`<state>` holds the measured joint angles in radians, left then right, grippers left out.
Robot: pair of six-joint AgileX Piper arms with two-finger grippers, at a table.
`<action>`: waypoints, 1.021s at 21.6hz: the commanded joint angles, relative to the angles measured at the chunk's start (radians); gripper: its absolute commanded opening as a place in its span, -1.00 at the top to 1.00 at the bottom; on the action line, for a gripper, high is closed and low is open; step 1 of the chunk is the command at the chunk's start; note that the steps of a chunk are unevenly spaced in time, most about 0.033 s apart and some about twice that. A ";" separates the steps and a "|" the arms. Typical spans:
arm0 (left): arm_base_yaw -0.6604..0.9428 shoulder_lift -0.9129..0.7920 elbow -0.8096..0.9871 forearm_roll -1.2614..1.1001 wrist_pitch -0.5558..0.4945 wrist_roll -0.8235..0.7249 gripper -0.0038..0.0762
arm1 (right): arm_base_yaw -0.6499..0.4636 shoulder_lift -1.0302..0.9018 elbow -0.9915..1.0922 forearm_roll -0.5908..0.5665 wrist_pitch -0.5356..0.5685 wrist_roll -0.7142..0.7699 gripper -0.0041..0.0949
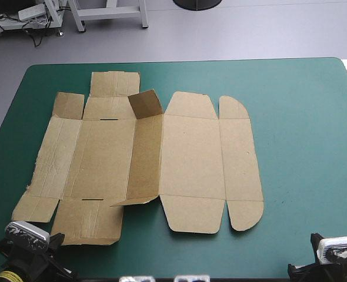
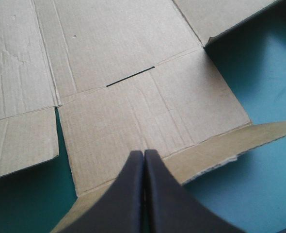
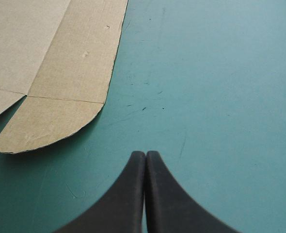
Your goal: Fold the box
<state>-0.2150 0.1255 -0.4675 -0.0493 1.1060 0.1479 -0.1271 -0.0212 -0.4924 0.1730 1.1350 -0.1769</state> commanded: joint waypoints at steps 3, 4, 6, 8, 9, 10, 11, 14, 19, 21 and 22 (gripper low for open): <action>-0.005 0.015 -0.024 -0.013 -0.063 -0.004 0.93 | 0.004 0.007 -0.019 0.010 -0.072 -0.004 0.96; -0.005 0.015 -0.024 -0.013 -0.063 -0.004 0.93 | 0.004 0.007 -0.019 0.010 -0.072 -0.004 0.96; -0.005 0.015 -0.024 -0.013 -0.063 -0.004 0.93 | 0.004 0.007 -0.019 0.010 -0.072 -0.004 0.96; -0.005 0.015 -0.040 -0.013 -0.081 0.038 0.93 | 0.004 0.007 -0.019 0.010 -0.072 -0.004 0.96; -0.005 0.019 -0.062 -0.008 -0.102 0.063 0.93 | 0.004 0.007 -0.019 0.010 -0.072 -0.004 0.96; -0.005 0.037 -0.096 0.005 -0.128 0.065 0.93 | 0.004 0.007 -0.019 0.010 -0.072 -0.004 0.96; -0.005 0.070 -0.140 0.038 -0.147 0.065 0.93 | 0.004 0.007 -0.019 0.010 -0.072 -0.004 0.96; -0.005 0.183 -0.250 0.129 -0.168 0.063 0.93 | 0.004 0.007 -0.019 0.010 -0.072 -0.004 0.96; -0.005 0.470 -0.477 0.323 -0.256 -0.049 0.93 | 0.004 0.007 -0.019 0.010 -0.072 -0.004 0.96; -0.005 0.601 -0.571 0.418 -0.247 -0.125 0.93 | 0.004 0.007 -0.019 0.006 -0.072 -0.006 0.96; -0.005 0.641 -0.605 0.443 -0.236 -0.140 0.93 | 0.004 0.007 -0.019 0.004 -0.074 -0.009 0.96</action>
<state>-0.2150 0.6462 -0.9664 0.2929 0.9287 0.0840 -0.1271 -0.0212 -0.4924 0.1730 1.1350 -0.1769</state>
